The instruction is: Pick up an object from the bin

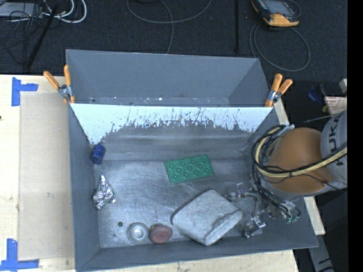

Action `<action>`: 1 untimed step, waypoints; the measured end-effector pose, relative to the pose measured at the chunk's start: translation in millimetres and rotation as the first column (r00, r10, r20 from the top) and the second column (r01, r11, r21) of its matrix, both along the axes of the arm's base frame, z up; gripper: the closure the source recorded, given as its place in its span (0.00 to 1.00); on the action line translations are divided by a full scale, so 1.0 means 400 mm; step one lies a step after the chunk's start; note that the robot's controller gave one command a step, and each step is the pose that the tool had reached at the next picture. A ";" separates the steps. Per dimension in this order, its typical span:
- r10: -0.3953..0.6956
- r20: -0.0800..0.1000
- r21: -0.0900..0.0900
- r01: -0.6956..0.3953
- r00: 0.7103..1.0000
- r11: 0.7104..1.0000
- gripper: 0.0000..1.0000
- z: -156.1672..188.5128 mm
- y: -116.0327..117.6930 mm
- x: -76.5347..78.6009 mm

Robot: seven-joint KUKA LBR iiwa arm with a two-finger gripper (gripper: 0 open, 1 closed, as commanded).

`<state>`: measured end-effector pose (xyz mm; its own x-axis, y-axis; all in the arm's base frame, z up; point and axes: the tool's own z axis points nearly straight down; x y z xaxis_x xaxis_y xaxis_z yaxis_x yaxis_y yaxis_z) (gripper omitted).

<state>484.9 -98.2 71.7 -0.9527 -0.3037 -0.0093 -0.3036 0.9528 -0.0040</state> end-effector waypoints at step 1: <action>0.004 -0.006 0.000 -0.004 1.000 1.000 1.00 0.003 0.001 -0.003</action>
Offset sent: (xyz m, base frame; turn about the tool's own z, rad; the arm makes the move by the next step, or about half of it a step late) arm 0.0000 0.0000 0.0000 0.0000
